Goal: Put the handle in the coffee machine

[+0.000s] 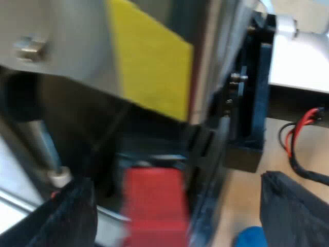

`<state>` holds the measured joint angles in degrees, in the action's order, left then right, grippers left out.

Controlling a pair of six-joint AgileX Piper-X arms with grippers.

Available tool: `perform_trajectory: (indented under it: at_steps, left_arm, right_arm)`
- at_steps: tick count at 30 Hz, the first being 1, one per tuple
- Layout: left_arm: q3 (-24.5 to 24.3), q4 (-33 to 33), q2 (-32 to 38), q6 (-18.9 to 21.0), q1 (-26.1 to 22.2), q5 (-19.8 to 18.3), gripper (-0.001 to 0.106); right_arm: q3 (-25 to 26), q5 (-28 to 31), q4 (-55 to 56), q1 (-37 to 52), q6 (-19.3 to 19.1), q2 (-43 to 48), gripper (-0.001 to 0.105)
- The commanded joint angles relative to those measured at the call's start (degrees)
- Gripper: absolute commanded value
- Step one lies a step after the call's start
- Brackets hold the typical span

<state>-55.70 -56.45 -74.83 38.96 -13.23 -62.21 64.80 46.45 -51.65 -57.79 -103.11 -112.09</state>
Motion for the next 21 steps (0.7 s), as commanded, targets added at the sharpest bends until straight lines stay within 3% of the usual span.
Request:
perform_trajectory:
  at_steps: [1, 11, 21]
  left_arm:
    - [-0.6, 0.43, 0.88, -1.0, -2.95, -1.61, 0.068]
    - [-2.19, 0.43, 0.88, -1.97, -10.17, -1.61, 0.068]
    - [-14.25, -10.16, 0.88, -1.97, -10.32, -1.61, 0.066]
  right_arm:
    - [1.26, 2.57, -8.02, 0.45, -0.86, 2.58, 0.028]
    - [1.26, 2.57, -10.9, 0.29, -1.2, 2.58, 0.028]
    - [1.26, 2.57, -11.19, 0.29, -1.2, 2.58, 0.028]
